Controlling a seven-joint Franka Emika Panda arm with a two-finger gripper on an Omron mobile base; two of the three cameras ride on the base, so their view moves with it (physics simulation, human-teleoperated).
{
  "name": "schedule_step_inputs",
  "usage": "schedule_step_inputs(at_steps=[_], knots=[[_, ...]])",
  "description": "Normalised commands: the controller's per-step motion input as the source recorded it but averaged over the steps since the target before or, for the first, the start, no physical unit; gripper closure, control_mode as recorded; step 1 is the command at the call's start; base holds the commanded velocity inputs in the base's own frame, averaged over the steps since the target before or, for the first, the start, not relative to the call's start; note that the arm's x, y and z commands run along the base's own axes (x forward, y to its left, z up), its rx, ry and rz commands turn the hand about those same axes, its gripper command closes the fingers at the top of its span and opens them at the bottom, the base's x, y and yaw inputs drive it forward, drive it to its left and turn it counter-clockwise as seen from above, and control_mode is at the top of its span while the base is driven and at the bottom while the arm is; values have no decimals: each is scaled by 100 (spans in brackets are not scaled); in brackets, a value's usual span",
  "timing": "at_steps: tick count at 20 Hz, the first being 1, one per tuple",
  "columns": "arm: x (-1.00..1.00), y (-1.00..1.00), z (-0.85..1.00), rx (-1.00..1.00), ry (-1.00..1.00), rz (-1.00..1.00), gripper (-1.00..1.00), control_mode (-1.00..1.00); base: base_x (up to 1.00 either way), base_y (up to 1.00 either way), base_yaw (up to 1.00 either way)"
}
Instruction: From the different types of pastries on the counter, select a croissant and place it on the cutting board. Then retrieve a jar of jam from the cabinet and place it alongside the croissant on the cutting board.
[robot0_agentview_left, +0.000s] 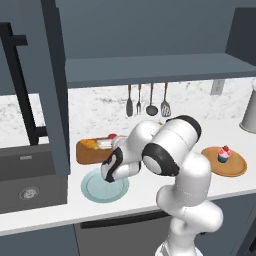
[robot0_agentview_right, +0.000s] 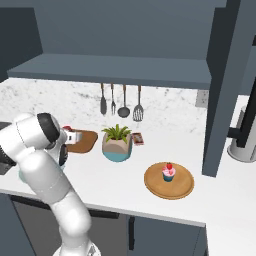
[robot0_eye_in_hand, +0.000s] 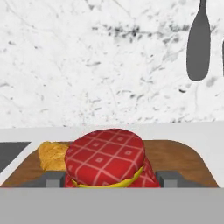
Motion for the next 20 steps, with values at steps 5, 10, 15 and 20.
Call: schedule_step_inputs(at_steps=[5, 10, 15, 20], knots=[[6, 14, -22, -2, -4, 2, 100, -100, 0, 0, 0], [27, 13, -42, 0, -9, 1, 100, -100, 0, 0, 0], [24, 0, -52, 2, -9, 6, 100, -100, 0, 0, 0], [5, 0, -32, 6, -3, 8, 100, -100, 0, 0, 0]])
